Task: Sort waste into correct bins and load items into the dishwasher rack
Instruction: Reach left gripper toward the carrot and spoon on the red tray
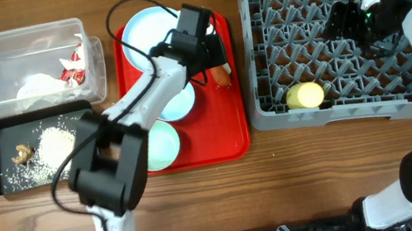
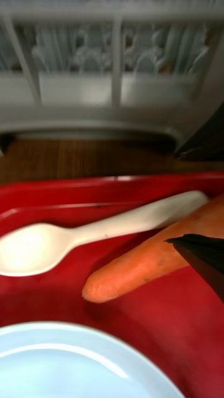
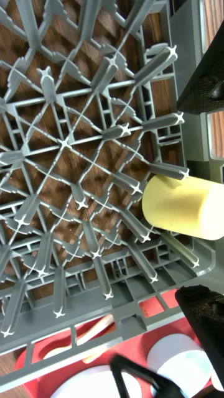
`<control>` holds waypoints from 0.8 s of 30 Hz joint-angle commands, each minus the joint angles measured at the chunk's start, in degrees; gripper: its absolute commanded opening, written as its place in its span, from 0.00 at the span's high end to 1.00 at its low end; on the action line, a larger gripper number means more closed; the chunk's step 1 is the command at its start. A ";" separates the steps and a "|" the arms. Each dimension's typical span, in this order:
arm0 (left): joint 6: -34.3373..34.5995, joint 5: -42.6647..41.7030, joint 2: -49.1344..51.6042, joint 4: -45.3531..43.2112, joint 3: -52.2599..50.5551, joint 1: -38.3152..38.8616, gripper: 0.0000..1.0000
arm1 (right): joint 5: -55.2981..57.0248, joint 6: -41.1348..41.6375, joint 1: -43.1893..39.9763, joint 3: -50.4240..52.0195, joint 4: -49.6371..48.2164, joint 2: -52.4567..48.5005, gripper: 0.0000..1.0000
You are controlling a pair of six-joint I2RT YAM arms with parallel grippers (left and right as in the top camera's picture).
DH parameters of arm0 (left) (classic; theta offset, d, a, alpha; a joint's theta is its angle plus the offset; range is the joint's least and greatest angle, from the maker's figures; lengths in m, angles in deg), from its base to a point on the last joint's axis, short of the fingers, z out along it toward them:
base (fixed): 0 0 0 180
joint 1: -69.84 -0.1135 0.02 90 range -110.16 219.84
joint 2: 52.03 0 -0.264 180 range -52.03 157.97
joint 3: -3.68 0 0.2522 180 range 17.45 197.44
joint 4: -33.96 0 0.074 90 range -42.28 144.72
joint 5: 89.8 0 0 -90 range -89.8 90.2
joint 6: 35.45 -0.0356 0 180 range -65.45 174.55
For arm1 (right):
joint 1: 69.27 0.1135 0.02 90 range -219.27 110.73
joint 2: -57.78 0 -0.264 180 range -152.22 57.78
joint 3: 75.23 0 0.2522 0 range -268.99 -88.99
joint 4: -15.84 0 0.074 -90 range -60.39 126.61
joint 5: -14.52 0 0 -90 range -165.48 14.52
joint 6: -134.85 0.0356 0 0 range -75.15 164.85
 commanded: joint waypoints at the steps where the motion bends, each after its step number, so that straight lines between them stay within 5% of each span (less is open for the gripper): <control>1: 2.67 1.55 3.28 -1.03 0.28 0.20 0.59 | -0.76 -1.55 0.09 -1.33 0.11 1.20 0.09; 8: 2.62 1.60 4.72 -0.09 0.28 0.20 0.57 | -0.74 -2.03 0.09 -1.33 -0.13 1.18 0.09; 10: 2.60 1.60 4.72 0.76 0.28 0.20 0.49 | -0.74 -2.05 0.09 -1.33 -0.13 1.18 0.09; 11: 2.62 1.60 4.74 1.57 0.28 0.20 0.37 | -0.74 -2.05 0.09 -1.33 -0.15 1.18 0.10; 14: 2.62 1.60 5.09 1.51 0.26 0.20 0.34 | -0.76 -2.36 0.09 -1.33 -0.31 1.18 0.09; 20: 2.62 3.74 6.19 1.95 0.26 0.20 0.50 | -0.74 -3.06 0.09 -1.33 -0.11 1.18 0.09; 24: 2.64 3.69 6.19 1.55 0.26 0.20 0.75 | -0.74 -3.08 0.09 -1.31 -0.09 1.18 0.09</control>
